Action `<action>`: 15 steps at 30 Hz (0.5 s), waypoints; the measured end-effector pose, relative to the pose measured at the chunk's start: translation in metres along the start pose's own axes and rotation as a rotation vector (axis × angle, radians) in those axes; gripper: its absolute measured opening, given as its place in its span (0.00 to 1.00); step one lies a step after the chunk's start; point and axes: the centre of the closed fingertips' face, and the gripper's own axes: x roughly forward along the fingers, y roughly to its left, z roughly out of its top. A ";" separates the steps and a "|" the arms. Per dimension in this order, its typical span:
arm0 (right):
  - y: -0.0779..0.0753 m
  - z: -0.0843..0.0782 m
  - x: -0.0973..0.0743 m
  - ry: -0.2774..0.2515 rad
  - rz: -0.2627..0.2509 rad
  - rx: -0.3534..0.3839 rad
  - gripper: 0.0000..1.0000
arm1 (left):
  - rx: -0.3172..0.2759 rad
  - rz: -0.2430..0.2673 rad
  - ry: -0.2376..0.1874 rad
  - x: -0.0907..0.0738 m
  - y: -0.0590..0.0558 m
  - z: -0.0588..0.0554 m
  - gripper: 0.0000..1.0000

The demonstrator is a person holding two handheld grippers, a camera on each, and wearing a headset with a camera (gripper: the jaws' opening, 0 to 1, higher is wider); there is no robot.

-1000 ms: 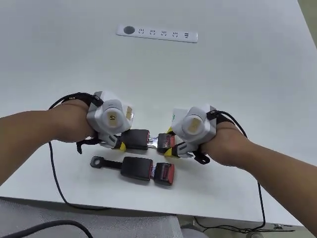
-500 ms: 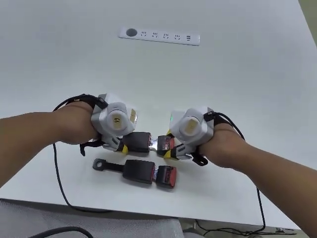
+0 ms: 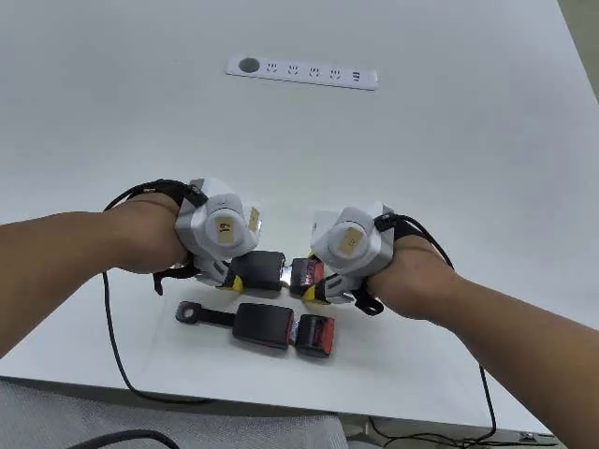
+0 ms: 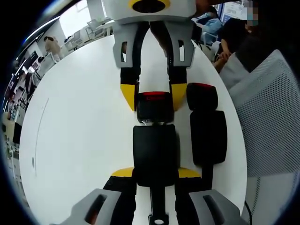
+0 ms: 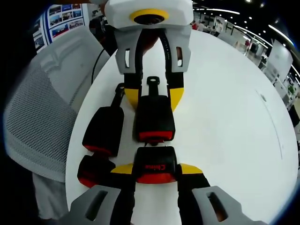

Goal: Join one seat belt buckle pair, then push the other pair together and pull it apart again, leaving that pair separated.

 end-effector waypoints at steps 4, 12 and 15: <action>0.000 0.000 -0.001 0.003 0.003 -0.005 0.31 | -0.002 0.002 0.001 -0.001 -0.001 0.002 0.31; 0.000 -0.003 -0.003 0.009 -0.002 -0.012 0.31 | -0.008 0.004 0.004 -0.002 -0.001 0.001 0.31; -0.001 -0.007 -0.006 0.017 -0.004 -0.010 0.31 | -0.009 0.004 0.002 -0.001 0.000 0.000 0.31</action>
